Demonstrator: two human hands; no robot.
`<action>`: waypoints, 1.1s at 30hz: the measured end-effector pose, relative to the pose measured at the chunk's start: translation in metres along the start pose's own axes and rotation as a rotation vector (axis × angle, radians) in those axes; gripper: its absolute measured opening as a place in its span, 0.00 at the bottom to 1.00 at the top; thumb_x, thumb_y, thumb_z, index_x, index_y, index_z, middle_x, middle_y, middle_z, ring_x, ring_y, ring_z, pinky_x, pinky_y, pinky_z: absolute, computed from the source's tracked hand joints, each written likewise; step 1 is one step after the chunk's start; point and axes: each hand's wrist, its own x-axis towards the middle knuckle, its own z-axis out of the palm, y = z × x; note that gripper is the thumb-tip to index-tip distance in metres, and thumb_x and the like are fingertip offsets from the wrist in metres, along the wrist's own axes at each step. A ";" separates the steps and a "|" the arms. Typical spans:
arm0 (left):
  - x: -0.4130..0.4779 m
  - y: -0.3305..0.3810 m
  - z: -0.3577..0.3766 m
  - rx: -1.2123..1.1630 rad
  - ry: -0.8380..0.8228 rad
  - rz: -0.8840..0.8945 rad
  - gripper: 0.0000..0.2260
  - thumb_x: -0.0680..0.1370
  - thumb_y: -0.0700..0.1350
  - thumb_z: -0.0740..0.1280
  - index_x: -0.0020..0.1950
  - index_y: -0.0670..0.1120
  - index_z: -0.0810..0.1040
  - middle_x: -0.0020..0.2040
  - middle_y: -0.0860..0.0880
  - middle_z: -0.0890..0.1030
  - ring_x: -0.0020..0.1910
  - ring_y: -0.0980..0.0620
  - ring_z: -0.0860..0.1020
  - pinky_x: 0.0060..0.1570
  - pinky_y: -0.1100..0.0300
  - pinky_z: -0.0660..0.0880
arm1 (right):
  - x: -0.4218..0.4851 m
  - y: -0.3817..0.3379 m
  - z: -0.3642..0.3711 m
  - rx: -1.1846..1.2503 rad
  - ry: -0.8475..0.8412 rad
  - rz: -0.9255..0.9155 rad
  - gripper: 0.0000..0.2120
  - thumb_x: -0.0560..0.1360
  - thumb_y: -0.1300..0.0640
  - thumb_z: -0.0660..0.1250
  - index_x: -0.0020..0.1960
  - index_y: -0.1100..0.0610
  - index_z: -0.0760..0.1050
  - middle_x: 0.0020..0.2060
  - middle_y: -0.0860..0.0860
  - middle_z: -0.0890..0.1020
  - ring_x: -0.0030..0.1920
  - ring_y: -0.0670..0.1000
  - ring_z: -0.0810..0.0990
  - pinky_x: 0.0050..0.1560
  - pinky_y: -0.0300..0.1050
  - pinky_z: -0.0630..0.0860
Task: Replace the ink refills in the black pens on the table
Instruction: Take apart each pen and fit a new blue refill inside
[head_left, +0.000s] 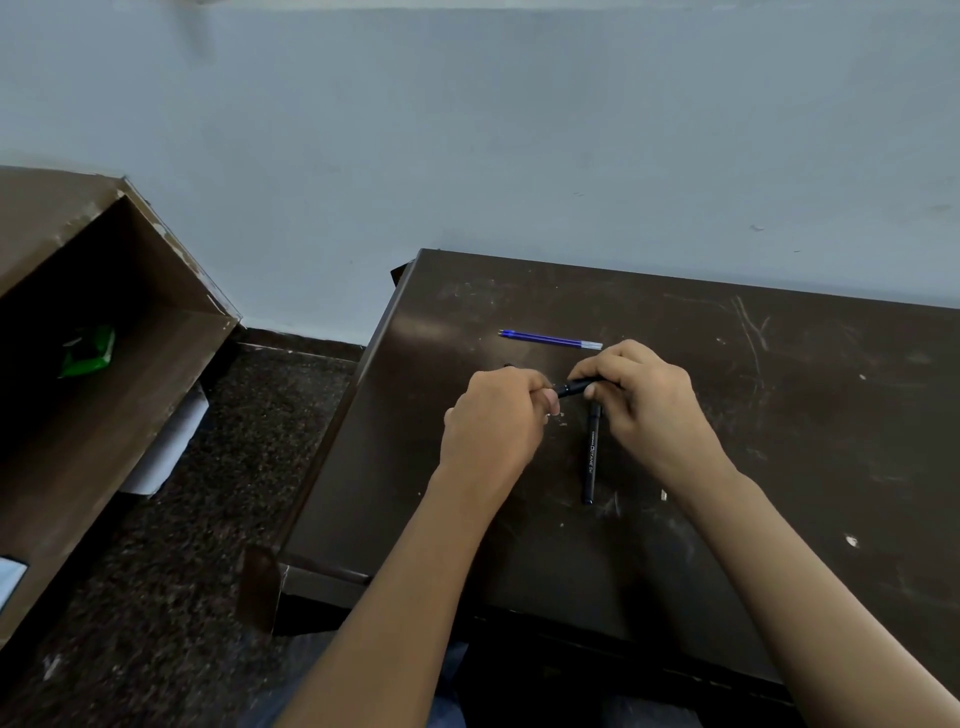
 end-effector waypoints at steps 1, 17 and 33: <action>-0.001 0.000 0.001 -0.001 -0.002 -0.001 0.11 0.80 0.46 0.60 0.51 0.49 0.82 0.48 0.47 0.82 0.46 0.50 0.79 0.52 0.52 0.76 | 0.000 0.000 -0.001 -0.012 -0.018 0.002 0.09 0.73 0.69 0.66 0.50 0.62 0.82 0.46 0.57 0.80 0.47 0.56 0.78 0.49 0.49 0.75; 0.007 0.003 0.021 -0.114 0.022 -0.129 0.09 0.79 0.46 0.61 0.54 0.50 0.80 0.50 0.49 0.80 0.46 0.54 0.77 0.50 0.56 0.75 | -0.004 0.017 -0.008 -0.054 -0.003 0.366 0.21 0.74 0.59 0.68 0.66 0.58 0.70 0.60 0.57 0.73 0.59 0.58 0.73 0.61 0.51 0.71; 0.019 0.004 0.069 0.113 0.198 -0.149 0.10 0.80 0.45 0.61 0.54 0.42 0.78 0.52 0.44 0.80 0.51 0.44 0.80 0.41 0.58 0.69 | -0.022 0.013 0.032 -0.067 -0.376 0.560 0.35 0.76 0.60 0.66 0.77 0.59 0.51 0.67 0.61 0.67 0.67 0.62 0.69 0.63 0.52 0.68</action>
